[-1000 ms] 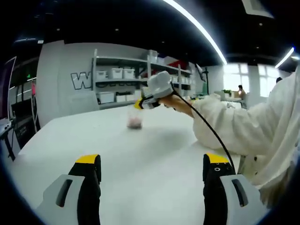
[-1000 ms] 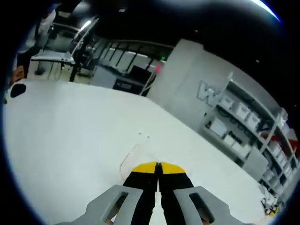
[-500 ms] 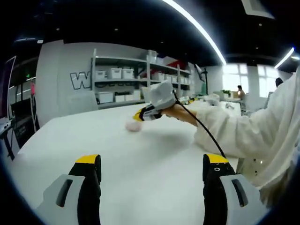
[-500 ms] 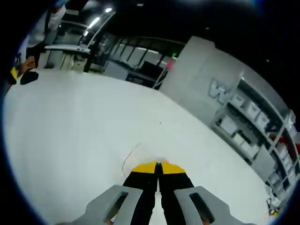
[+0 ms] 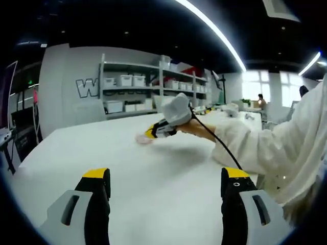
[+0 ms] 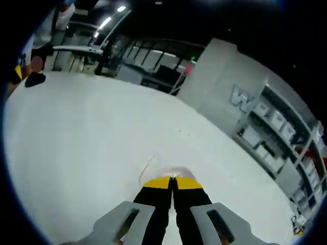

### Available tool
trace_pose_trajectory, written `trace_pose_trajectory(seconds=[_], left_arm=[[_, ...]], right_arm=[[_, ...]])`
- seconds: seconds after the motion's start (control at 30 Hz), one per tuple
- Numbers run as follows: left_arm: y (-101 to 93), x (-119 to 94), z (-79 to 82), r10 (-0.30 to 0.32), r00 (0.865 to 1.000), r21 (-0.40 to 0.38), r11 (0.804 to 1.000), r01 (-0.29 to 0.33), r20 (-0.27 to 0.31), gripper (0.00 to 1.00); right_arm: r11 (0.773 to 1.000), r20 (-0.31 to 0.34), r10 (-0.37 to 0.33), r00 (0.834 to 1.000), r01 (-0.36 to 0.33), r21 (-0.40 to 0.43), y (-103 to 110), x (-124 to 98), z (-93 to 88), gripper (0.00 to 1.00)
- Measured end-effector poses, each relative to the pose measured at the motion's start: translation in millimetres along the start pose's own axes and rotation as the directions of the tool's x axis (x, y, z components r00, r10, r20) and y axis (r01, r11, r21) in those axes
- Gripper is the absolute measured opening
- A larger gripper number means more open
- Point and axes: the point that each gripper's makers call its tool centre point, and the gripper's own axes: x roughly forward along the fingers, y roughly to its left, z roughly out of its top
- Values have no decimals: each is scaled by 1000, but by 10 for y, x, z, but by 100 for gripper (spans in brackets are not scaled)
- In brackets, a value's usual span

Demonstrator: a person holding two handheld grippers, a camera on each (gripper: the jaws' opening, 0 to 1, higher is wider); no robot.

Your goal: Open the resealable bag by pulling the two sides of the seal apart until the entire bag opening is separated and visibly accessible.

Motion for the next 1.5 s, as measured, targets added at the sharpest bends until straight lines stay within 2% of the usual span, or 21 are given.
trace_pose_trajectory(seconds=[0.3,0.43,0.67,0.77,0.9,1.0,1.17,1.3,1.5], left_arm=[[-38,14,18,-8,1000,5,1000,8,3,89],[-41,4,24,-7,1000,7,1000,7,4,89],[-26,-9,24,-3,1000,6,1000,3,5,89],[-31,-7,24,-5,1000,4,1000,4,8,89],[-30,-7,24,-4,1000,3,1000,4,9,89],[-31,-7,32,-5,1000,3,1000,5,11,89],[-35,-4,32,-6,1000,3,1000,6,11,90],[-39,-13,28,-7,1000,3,1000,7,9,90],[-20,-25,41,-2,1000,2,1000,2,13,90]], right_arm=[[1000,9,-25,1000,25,-4,-92,-65,-17,0],[999,41,-17,999,15,36,-67,-121,8,0],[998,64,-36,997,32,53,-145,-141,49,12],[997,77,-51,996,47,57,-157,-207,64,18],[996,98,-69,993,63,67,-208,-269,95,21],[994,114,-83,990,74,79,-248,-304,116,28],[993,121,-90,989,80,83,-256,-334,113,26],[992,124,-88,988,75,101,-265,-353,87,29],[988,147,-93,985,73,133,-262,-367,103,48]])
